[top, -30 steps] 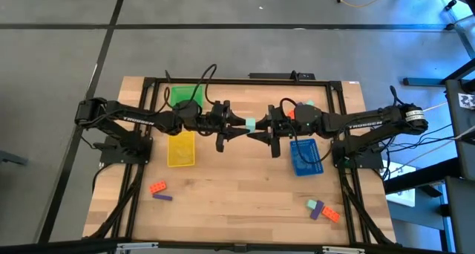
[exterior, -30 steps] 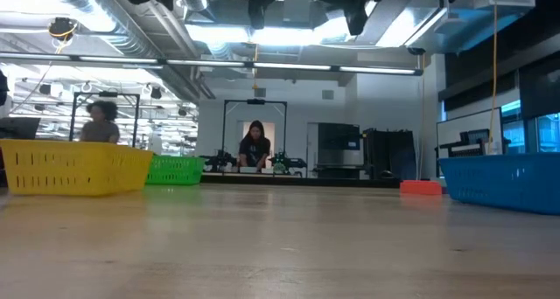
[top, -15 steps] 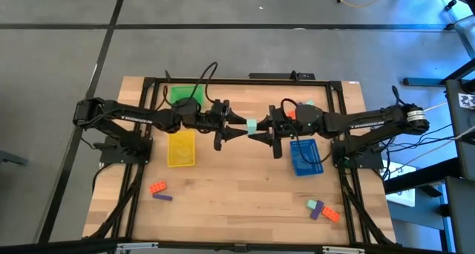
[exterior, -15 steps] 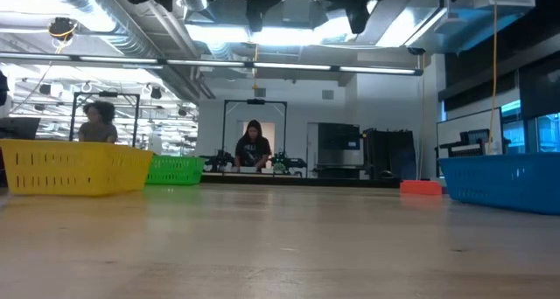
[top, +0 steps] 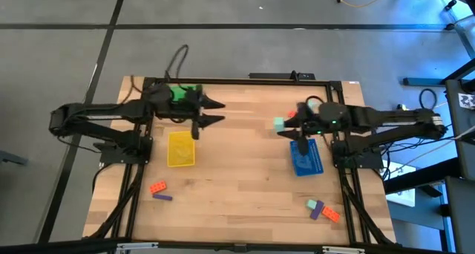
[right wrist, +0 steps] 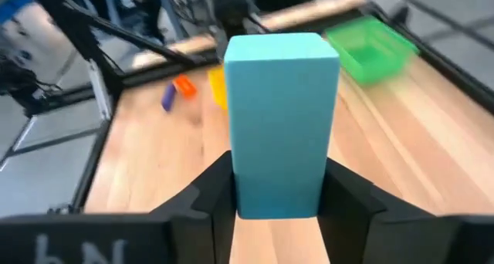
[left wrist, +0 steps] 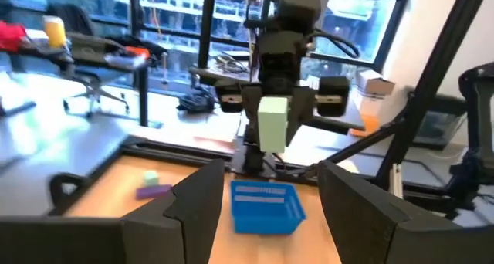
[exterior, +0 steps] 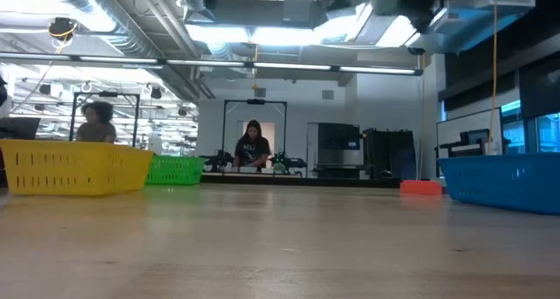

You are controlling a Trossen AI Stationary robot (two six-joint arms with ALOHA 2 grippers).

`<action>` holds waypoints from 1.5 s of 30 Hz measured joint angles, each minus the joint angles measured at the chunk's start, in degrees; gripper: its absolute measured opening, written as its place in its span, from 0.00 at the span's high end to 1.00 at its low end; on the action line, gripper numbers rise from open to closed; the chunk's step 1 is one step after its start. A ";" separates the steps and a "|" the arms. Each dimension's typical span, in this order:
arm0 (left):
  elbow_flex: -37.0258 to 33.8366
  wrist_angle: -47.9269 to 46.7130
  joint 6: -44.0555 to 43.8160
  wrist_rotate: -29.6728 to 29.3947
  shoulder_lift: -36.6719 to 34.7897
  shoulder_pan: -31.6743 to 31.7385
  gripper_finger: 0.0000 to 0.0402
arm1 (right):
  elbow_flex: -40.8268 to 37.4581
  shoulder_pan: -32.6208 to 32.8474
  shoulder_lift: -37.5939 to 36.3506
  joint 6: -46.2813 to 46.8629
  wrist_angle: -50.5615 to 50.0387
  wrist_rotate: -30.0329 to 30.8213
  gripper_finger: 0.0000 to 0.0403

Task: Sort & place blocks by color
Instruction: Put the bottom left blue block into the blue bin

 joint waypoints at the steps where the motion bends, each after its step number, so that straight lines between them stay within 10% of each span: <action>1: -0.06 -0.95 0.35 -0.24 -1.03 -0.07 0.50 | 0.00 0.00 -1.55 1.03 -2.50 0.44 0.66; 17: -8.90 5.96 0.45 -9.39 -6.02 -6.59 0.50 | -0.01 0.09 -12.74 5.65 -12.10 1.26 0.66; 31: -8.90 5.78 0.63 -10.59 -6.01 -6.55 0.50 | -0.84 0.13 3.66 24.95 -47.65 -7.24 0.66; 45: -8.90 5.78 0.63 -10.57 -6.01 -6.55 0.50 | -13.02 0.17 11.95 43.90 -31.11 -8.75 0.66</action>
